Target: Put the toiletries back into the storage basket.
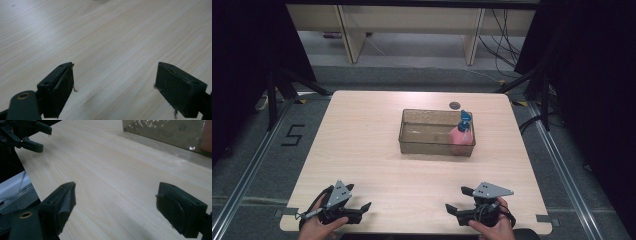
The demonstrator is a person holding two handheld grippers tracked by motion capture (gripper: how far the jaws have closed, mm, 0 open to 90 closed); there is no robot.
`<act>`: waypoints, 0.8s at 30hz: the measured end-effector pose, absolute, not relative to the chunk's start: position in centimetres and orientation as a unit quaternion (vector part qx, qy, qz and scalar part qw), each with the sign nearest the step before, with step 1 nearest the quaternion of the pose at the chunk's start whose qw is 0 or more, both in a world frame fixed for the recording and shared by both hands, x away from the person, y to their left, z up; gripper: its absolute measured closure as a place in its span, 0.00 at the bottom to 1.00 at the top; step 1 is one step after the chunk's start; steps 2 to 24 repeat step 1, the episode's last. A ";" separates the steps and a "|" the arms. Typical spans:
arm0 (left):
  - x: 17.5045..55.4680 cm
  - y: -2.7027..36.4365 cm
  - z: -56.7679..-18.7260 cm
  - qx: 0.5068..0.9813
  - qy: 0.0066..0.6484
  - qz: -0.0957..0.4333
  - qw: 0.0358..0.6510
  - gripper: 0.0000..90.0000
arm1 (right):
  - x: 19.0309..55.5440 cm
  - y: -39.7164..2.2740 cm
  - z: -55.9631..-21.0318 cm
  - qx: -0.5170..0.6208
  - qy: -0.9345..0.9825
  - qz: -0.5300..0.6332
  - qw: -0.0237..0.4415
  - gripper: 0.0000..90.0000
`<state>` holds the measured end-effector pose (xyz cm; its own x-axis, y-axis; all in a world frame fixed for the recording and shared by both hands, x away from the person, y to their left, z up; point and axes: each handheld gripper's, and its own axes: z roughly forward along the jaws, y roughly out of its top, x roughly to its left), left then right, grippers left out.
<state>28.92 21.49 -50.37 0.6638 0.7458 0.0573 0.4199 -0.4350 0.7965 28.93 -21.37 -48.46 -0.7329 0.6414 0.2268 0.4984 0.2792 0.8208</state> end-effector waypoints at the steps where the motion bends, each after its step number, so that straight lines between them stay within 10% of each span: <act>1: 28.9 21.5 -50.4 0.822 0.354 0.206 0.396 0.17 | 29.0 -21.4 -48.5 0.359 0.796 0.481 0.075 0.19; 24: 28.9 21.5 -50.4 0.822 0.354 0.206 0.396 0.17 | 29.0 -21.4 -48.5 0.359 0.796 0.481 0.075 0.19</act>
